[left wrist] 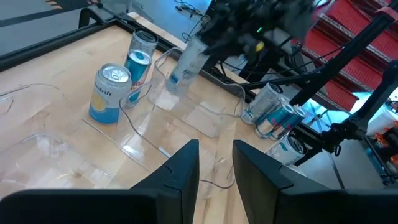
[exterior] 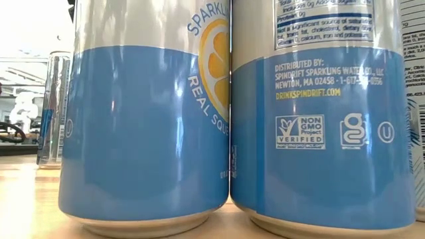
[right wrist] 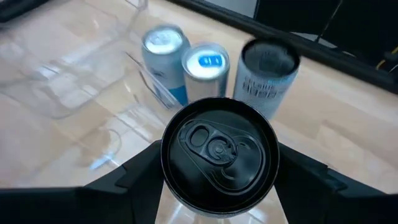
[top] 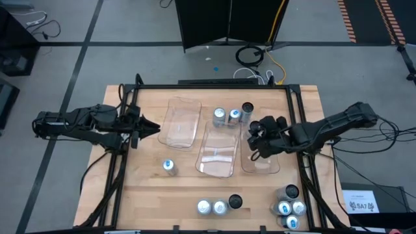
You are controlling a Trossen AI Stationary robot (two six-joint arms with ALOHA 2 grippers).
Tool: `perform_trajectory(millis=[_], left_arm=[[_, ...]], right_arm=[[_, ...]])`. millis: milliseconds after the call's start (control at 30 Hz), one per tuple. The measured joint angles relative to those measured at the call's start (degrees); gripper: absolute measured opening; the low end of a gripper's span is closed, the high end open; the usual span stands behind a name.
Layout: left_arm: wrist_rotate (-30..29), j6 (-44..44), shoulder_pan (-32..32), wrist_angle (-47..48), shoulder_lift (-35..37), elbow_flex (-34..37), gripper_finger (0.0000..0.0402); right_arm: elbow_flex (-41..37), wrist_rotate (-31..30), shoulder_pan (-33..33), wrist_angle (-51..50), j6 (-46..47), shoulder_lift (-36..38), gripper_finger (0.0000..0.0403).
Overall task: Sort soda cans
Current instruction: Put the middle left white soda can into the right transparent bin
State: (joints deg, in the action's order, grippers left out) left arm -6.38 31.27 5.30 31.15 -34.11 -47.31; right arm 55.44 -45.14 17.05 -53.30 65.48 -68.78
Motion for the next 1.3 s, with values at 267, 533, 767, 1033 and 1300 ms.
perform_trajectory(millis=[267,533,767,1033,1300], left_arm=[[-0.1,0.0,0.0,-2.7,0.0,0.0,0.0107],[-0.1,0.1,0.0,-2.8,0.0,0.0,0.0107],[-0.1,0.1,0.0,-2.8,0.0,0.0,0.0107],[-0.1,-0.1,0.0,-2.8,0.0,0.0,0.0107],[-0.1,-0.1,0.0,-2.7,0.0,0.0,0.0107]], right_arm=[[-7.2,3.1,-4.3,13.5,-8.4,-1.6,0.0243],[-7.1,3.3,-5.1,15.9,-12.6,-3.0,0.0274],[-7.0,4.5,-5.1,16.0,-11.3,-3.8,0.0300],[-6.1,6.1,-5.1,15.9,-11.9,-3.7,0.0301],[-2.0,6.9,-5.1,12.9,-16.4,-3.7,0.0302]])
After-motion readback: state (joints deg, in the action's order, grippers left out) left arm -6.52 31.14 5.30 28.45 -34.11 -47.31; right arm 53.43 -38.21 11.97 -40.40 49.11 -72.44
